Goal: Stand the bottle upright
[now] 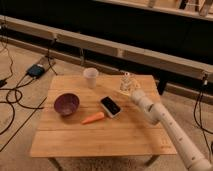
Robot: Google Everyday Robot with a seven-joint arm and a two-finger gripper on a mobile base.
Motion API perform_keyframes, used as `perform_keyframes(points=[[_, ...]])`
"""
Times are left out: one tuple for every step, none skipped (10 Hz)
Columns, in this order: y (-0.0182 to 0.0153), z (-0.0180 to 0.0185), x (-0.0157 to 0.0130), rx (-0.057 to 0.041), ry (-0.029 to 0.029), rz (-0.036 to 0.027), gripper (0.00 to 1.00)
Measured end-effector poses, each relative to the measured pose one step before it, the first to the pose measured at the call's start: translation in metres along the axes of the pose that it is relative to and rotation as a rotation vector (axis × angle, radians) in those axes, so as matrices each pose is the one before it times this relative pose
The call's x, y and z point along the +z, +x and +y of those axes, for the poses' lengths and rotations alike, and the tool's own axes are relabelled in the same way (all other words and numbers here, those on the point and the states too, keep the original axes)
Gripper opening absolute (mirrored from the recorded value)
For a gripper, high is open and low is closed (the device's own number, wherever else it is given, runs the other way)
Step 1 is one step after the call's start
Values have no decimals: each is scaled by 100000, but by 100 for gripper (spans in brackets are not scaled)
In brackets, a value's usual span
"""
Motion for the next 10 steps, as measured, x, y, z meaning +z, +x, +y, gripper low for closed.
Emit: perform_keyframes(points=[[111,57,-65,-164,-174,189,80],[243,60,-69,-283,-192,250,80],[393,35,-52,-635,-70,4,80],[267,11,-142,-898,-21,-446,80],[424,2,-159,-1095,43,-386,80],[736,-35,-289,-1563,183,-482,80],[465,1,-211,-886,-64,-151,80],[43,119,-102,-94,-266,-4,80],[21,12,7,-83,-2,-7,80],[-33,-96,64,73,152,-18,80]])
